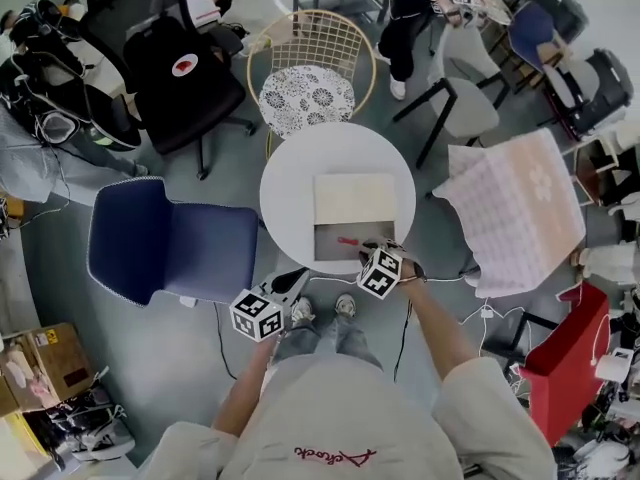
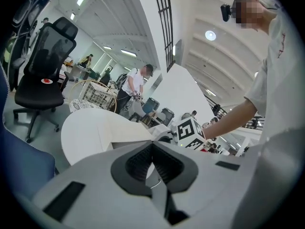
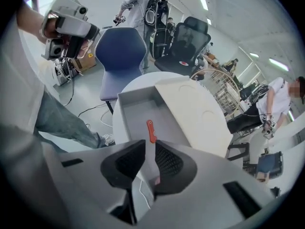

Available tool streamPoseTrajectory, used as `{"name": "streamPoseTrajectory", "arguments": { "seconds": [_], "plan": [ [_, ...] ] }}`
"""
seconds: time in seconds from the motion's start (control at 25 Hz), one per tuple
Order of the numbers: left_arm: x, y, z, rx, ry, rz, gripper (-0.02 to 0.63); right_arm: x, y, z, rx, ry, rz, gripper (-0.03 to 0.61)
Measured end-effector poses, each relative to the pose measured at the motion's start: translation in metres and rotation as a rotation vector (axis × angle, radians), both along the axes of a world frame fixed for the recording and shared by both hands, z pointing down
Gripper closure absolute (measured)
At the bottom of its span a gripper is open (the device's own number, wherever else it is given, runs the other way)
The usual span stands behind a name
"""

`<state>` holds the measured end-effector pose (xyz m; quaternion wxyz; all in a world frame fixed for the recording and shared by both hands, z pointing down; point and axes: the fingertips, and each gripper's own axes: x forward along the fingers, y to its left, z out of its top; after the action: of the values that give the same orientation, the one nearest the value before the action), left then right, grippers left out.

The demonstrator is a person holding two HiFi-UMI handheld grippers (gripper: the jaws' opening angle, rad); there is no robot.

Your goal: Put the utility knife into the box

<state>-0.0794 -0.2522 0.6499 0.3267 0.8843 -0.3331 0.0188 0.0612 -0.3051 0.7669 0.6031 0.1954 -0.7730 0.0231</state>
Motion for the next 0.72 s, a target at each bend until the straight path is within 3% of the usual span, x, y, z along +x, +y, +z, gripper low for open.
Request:
{"name": "streamPoseTrajectory", "arguments": {
  "seconds": [0.24,0.52,0.72],
  "plan": [
    [0.007,0.016,-0.011,0.032,0.009,0.066,0.603,-0.004,0.03,-0.021,0.053,-0.033,0.036,0.555],
    [0.016,0.041,-0.017,0.062,-0.001,0.092,0.603,-0.012,0.061,-0.036,0.121,-0.079,0.063,0.558],
    [0.029,0.06,-0.026,0.094,-0.026,0.1,0.603,-0.008,0.074,-0.057,0.164,-0.196,0.165,0.558]
  ]
}}
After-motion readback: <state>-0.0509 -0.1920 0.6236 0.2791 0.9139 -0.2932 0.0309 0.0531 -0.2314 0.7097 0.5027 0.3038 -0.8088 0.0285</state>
